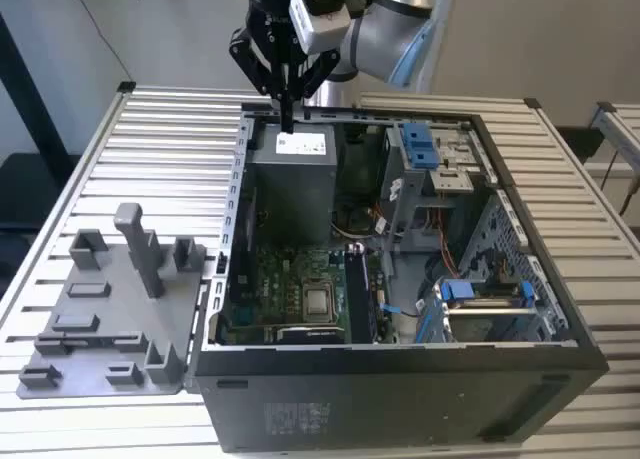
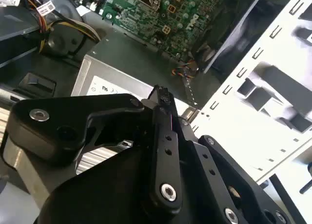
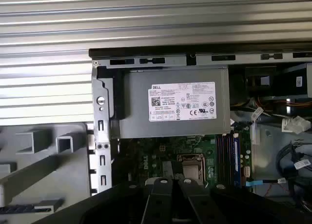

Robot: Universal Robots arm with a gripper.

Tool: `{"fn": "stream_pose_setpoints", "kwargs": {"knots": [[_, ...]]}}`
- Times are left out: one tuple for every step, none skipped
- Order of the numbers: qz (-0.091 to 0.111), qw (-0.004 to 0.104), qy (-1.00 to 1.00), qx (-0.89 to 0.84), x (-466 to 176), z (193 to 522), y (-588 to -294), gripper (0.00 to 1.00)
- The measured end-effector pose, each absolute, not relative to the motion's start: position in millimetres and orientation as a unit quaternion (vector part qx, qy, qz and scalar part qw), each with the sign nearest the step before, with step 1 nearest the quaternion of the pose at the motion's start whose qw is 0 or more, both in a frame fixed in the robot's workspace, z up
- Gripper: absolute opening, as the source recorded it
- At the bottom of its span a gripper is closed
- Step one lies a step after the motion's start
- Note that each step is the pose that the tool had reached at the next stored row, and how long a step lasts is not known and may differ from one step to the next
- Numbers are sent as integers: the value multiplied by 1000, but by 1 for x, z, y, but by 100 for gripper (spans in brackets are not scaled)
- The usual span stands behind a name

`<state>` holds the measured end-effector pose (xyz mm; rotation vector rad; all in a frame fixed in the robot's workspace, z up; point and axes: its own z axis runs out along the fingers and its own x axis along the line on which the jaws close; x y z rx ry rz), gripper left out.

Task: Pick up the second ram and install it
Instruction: 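Reach for the second ram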

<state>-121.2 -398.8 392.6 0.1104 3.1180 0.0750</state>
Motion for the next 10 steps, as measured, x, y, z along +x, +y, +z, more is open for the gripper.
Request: {"fn": "stream_pose_setpoints", "kwargs": {"knots": [[24,10,999,35,-121,393,-399,11],[24,10,999,35,-121,393,-399,11],[24,10,999,35,-121,393,-399,11],[24,10,999,35,-121,393,-399,11],[24,10,999,35,-121,393,-399,11],[24,10,999,35,-121,393,-399,11],[24,10,999,35,-122,393,-399,11],[24,10,999,35,-123,393,-399,11],[24,10,999,35,-123,393,-399,11],[24,10,999,35,-124,393,-399,11]]}}
